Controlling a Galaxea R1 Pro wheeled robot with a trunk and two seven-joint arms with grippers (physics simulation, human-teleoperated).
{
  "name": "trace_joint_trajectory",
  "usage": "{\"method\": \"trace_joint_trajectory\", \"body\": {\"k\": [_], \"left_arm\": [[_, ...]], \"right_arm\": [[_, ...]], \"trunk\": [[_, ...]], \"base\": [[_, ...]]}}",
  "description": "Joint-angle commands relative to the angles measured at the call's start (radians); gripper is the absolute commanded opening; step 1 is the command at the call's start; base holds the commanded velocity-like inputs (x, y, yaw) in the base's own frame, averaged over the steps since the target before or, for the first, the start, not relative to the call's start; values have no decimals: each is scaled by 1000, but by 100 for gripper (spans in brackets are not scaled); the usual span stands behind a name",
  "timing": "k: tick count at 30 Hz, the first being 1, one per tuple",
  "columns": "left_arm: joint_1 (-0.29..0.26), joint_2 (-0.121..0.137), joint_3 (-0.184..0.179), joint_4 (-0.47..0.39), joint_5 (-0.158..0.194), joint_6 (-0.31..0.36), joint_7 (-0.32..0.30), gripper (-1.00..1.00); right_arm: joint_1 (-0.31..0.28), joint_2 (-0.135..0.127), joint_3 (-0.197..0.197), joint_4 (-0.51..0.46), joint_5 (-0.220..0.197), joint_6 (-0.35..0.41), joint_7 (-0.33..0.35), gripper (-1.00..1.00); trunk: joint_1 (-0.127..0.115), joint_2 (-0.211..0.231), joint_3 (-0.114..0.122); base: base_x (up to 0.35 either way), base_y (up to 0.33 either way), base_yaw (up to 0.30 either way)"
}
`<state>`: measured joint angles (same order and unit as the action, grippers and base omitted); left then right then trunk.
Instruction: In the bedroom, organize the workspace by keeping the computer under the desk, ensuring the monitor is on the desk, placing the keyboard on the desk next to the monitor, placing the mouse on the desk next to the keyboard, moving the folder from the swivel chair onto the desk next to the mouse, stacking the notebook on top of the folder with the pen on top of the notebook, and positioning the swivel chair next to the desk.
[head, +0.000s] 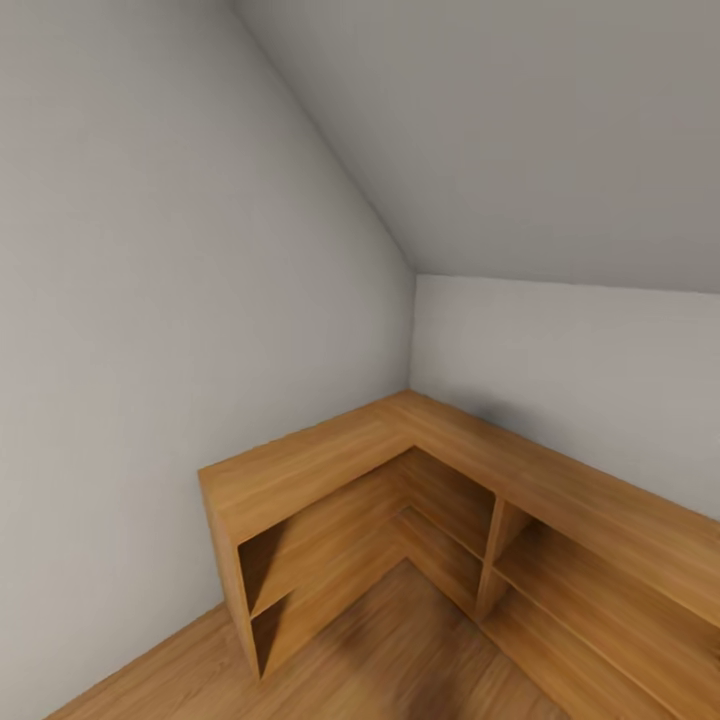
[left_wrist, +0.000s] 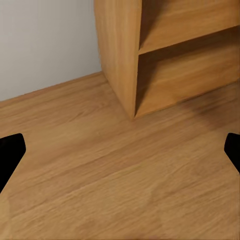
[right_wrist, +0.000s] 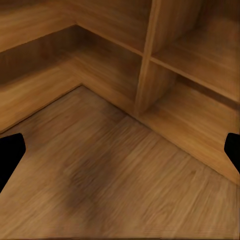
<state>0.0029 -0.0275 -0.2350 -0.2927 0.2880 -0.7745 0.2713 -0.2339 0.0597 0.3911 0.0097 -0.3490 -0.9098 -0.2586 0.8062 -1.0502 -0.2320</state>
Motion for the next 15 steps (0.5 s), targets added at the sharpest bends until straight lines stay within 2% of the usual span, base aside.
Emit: {"method": "trace_joint_trajectory", "body": {"k": [1,15], "left_arm": [[0,0,-8,-2,8,-2,5,100],[0,1,-6,-1,9,-3,5,100]], "right_arm": [[-1,0,8,0,-4,1,-6,100],[-1,0,7,-2,-5,6,-7,100]], "trunk": [[0,-1,-2],[0,-1,-22]], "base": [[45,16,-135],[10,3,-131]]}}
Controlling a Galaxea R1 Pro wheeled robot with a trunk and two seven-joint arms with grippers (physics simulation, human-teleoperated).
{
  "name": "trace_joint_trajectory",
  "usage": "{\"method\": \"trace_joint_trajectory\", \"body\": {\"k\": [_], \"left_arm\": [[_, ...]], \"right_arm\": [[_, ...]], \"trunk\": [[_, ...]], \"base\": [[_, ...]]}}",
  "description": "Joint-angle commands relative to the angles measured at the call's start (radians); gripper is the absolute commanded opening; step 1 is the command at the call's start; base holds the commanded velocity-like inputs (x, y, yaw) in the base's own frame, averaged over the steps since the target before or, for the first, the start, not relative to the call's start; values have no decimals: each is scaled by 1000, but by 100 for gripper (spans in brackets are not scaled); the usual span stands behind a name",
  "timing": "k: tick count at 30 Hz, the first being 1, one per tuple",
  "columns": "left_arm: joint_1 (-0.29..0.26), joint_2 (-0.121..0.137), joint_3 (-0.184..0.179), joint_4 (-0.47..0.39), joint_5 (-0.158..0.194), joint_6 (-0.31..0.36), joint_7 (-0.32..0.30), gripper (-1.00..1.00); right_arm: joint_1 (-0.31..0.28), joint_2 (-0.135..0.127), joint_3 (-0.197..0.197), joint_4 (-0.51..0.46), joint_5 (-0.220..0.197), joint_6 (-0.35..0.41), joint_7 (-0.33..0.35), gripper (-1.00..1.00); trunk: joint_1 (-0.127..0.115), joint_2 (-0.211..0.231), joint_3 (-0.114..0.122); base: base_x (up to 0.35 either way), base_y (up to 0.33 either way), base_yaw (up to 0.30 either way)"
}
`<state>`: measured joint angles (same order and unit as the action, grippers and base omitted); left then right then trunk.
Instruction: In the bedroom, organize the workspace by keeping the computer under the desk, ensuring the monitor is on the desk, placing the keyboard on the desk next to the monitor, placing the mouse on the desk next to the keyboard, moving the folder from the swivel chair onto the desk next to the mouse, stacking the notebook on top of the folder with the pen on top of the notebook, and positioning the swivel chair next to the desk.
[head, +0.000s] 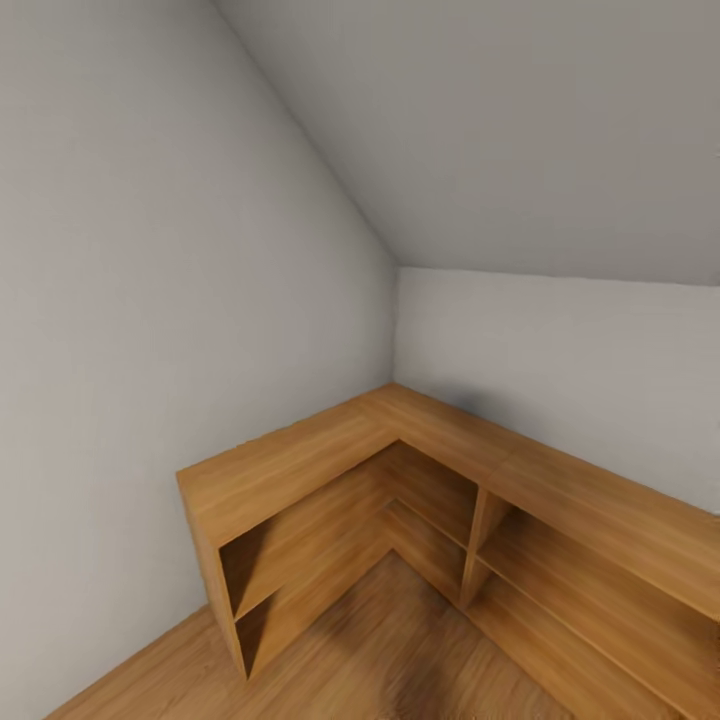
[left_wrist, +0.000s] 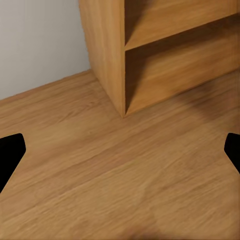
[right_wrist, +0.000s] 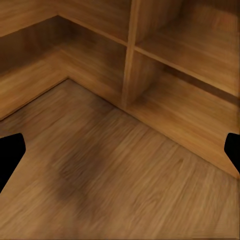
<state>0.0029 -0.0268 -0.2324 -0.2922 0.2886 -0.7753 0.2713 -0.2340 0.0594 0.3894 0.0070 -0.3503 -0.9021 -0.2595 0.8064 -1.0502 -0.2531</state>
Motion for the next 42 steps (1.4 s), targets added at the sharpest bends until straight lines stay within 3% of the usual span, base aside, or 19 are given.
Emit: {"method": "trace_joint_trajectory", "body": {"k": [1,27,42], "left_arm": [[0,1,-9,-2,8,-2,5,100],[0,-1,-8,-1,8,-1,5,100],[0,-1,-8,-1,8,-2,5,100]], "right_arm": [[-1,0,8,1,-4,-2,-6,100],[-1,-7,6,1,-4,0,-6,100],[-1,-9,6,-3,-4,57,-4,100]], "trunk": [[0,-1,-2],[0,-1,-12],[0,-1,-12]], "base": [[1,0,-154],[0,85,-260],[0,0,-297]]}}
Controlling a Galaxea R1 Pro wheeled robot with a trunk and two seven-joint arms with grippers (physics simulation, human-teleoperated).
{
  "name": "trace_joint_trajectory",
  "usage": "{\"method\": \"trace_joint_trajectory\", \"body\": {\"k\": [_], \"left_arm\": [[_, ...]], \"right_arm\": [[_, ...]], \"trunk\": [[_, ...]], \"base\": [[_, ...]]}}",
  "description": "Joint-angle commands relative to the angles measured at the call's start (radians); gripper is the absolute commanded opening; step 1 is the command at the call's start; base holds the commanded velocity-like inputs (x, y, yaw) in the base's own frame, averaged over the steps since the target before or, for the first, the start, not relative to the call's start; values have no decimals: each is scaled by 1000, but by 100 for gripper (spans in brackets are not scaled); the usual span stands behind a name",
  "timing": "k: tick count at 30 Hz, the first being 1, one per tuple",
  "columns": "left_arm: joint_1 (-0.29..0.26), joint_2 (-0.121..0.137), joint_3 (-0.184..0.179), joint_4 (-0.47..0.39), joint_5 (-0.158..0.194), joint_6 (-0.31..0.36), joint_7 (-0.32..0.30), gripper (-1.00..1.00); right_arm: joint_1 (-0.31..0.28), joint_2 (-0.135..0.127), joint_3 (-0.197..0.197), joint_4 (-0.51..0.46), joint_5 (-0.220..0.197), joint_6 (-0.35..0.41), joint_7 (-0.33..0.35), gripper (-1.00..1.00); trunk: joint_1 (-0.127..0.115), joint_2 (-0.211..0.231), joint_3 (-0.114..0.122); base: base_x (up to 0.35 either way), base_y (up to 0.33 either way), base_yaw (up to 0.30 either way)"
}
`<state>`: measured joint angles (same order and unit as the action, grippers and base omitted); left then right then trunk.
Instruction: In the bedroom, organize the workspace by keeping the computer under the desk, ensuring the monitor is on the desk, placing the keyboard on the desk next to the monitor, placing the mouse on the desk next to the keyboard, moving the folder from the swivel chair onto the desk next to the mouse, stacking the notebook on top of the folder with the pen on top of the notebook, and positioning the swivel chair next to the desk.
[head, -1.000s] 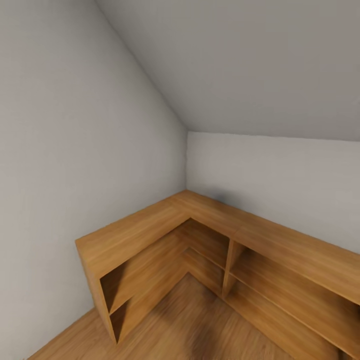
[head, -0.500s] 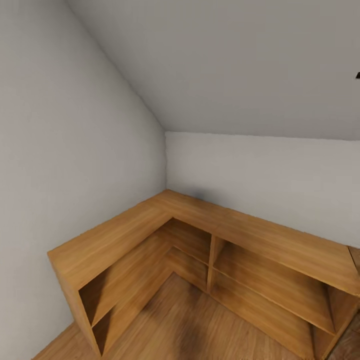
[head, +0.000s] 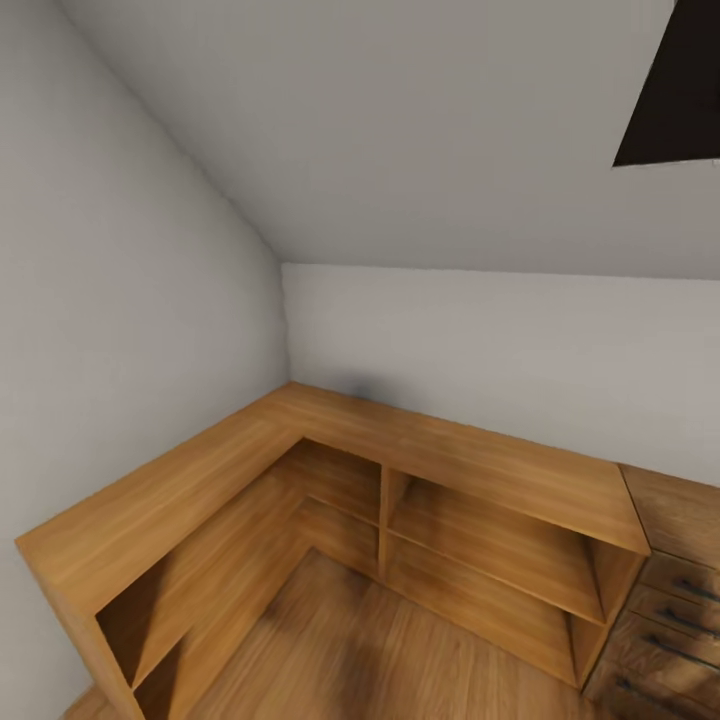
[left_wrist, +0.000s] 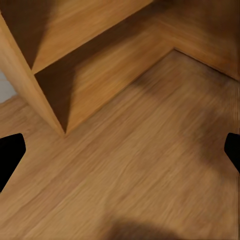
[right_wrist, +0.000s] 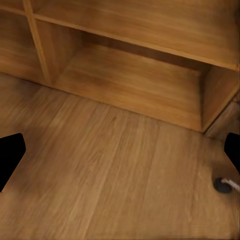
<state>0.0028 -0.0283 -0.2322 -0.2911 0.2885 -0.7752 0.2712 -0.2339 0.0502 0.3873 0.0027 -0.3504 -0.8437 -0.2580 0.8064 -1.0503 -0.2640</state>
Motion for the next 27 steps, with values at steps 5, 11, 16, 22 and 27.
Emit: {"method": "trace_joint_trajectory", "body": {"k": [5,11,16,22,27], "left_arm": [[0,2,-10,-2,9,-1,5,100],[0,2,-10,-2,9,-1,5,100],[0,1,-10,-2,9,-1,5,100],[0,1,-9,-2,9,-1,5,100],[0,1,-9,-2,9,-1,5,100]], "right_arm": [[-1,0,8,0,-4,-3,-6,100],[-1,0,8,0,-4,-3,-6,100],[-1,0,8,0,-4,-3,-6,100],[-1,0,8,0,-4,-3,-6,100],[-1,0,8,0,-4,-3,-6,100]], "trunk": [[0,-1,-1],[0,-1,-1],[0,-1,-1],[0,-1,-1],[0,-1,-1]], "base": [[100,0,-297],[278,0,-297],[239,0,-298],[40,0,-299],[10,0,-299]]}}
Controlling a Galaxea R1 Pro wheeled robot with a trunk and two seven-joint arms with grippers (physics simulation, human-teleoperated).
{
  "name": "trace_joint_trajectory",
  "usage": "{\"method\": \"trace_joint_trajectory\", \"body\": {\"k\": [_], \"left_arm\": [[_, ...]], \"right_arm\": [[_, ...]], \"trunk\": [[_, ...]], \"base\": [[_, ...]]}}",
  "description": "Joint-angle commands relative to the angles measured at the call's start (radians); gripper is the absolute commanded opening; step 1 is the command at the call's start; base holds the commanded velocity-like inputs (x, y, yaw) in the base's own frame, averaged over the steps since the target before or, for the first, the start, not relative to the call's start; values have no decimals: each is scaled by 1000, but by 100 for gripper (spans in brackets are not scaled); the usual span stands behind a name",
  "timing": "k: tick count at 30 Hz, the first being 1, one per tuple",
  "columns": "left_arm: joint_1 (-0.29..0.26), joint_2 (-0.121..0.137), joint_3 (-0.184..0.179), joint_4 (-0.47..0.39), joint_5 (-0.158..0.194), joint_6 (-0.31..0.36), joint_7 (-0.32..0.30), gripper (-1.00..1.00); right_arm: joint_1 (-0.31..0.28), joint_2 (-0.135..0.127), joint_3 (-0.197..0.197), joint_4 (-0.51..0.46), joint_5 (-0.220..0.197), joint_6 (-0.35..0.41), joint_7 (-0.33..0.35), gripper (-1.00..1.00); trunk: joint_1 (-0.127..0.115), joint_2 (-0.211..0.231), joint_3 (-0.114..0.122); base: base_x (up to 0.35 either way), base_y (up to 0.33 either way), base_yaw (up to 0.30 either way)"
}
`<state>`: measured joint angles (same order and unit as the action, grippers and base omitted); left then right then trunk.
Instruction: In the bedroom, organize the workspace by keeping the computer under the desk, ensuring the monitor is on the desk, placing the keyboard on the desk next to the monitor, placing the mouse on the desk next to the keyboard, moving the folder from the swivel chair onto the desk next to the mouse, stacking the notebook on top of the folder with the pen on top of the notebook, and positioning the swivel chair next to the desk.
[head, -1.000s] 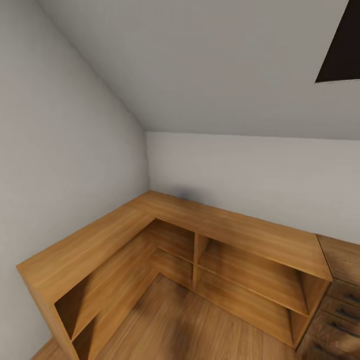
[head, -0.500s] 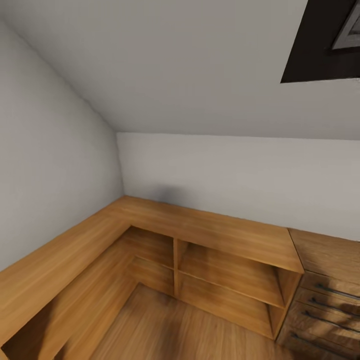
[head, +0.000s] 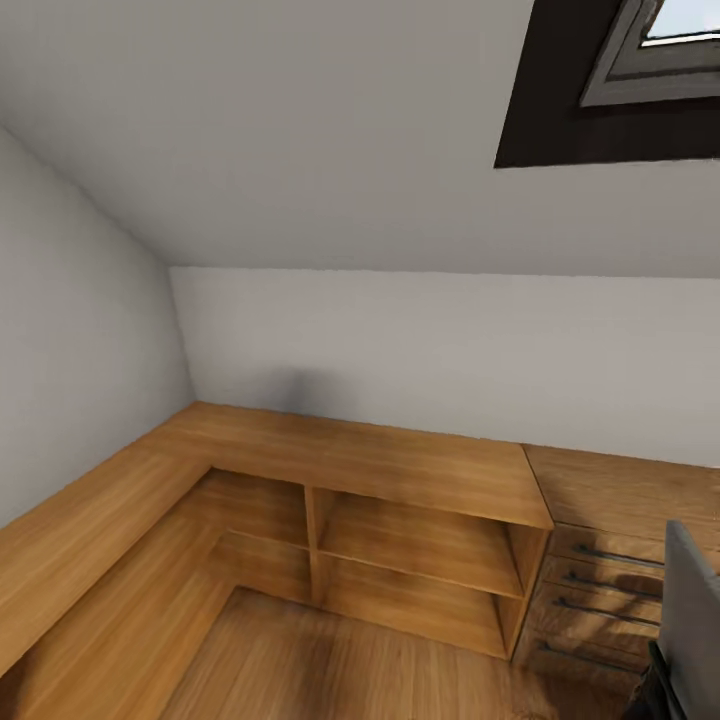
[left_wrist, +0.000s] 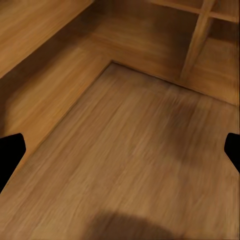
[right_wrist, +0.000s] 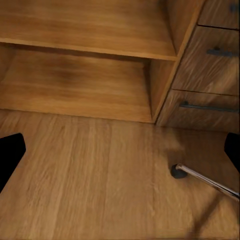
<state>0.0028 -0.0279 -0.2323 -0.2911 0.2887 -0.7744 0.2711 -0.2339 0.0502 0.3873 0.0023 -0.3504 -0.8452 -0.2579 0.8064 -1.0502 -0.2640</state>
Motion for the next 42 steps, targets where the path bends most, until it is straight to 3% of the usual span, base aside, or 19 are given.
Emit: {"method": "trace_joint_trajectory", "body": {"k": [1,25,33,42], "left_arm": [[0,1,-9,-2,8,-2,5,100],[0,2,-10,9,9,-2,5,100],[0,2,-10,12,9,-2,5,100],[0,2,-10,12,9,-3,5,100]], "right_arm": [[-1,0,8,1,-4,-1,-6,100],[-1,5,6,0,-5,4,-9,100],[-1,5,-36,-2,-5,6,-8,100],[-1,6,-43,-2,-5,6,-7,100]], "trunk": [[0,-1,-1],[0,-1,-7],[0,-1,-16],[0,-1,-29]], "base": [[5,0,-300],[61,98,-288],[3,2,-201],[0,0,-138]]}}
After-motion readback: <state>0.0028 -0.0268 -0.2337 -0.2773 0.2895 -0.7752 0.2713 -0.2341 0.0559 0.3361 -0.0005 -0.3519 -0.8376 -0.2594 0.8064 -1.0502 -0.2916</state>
